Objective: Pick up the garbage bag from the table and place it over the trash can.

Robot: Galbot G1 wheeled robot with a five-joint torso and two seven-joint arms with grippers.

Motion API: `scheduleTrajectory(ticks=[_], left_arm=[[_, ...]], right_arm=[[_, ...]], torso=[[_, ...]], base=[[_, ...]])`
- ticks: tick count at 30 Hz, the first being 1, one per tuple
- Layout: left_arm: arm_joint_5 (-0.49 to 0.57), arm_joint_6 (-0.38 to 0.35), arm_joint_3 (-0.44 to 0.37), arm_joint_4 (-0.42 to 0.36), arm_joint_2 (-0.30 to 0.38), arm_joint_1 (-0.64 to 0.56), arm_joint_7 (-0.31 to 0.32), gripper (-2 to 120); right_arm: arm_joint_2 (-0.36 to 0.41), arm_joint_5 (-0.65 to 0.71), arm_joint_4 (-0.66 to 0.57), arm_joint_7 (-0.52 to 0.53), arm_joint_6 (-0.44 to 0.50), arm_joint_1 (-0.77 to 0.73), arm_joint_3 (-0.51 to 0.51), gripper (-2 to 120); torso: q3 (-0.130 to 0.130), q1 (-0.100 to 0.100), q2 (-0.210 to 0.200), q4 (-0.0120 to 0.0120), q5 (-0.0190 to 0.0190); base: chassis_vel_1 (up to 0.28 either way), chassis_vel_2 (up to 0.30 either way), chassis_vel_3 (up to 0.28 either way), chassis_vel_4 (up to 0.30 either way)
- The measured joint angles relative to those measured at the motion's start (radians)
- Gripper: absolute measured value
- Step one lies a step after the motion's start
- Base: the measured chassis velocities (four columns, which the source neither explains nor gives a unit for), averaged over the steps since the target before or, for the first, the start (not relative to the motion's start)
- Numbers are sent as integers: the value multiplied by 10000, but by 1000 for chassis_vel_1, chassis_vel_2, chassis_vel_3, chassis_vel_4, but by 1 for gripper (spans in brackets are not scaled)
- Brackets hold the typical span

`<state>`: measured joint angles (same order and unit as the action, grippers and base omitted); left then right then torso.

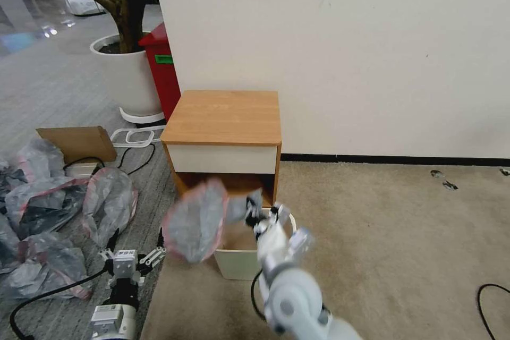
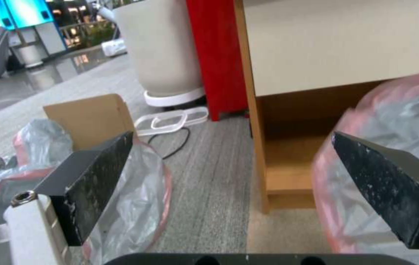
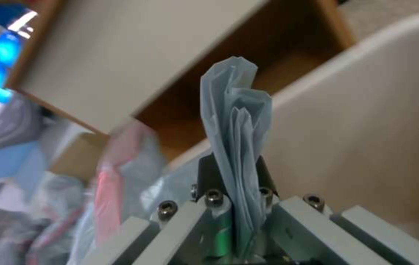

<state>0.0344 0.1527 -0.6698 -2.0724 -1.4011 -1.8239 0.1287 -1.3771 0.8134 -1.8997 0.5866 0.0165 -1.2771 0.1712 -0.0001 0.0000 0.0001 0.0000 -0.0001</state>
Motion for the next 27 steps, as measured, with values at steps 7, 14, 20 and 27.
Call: scheduleTrajectory(ticks=[7, 14, 20, 27], left_arm=[[9, 59, 27, 53, -3, 12, 0, 100], [8, 62, 90, 40, 45, 39, -4, 100], [53, 57, 223, 18, 73, 6, -13, 100], [258, -126, 556, -332, 292, -196, -28, 100]], right_arm=[[30, -231, 141, 40, 87, -82, -149, 0], [87, -859, 100, 430, -406, -112, -287, 10], [212, -1117, -53, 1329, -938, -95, -405, 32], [321, -1254, -294, 1697, -1278, -92, -415, 53]], torso=[[0, -1, 0, 0, 0], [0, 0, 0, 0, 1], [1, 0, 0, 0, 0], [1, -1, 0, 1, 1]], base=[[0, 0, 0, 0], [0, 0, 0, 0], [0, 0, 0, 0], [0, 0, 0, 0]])
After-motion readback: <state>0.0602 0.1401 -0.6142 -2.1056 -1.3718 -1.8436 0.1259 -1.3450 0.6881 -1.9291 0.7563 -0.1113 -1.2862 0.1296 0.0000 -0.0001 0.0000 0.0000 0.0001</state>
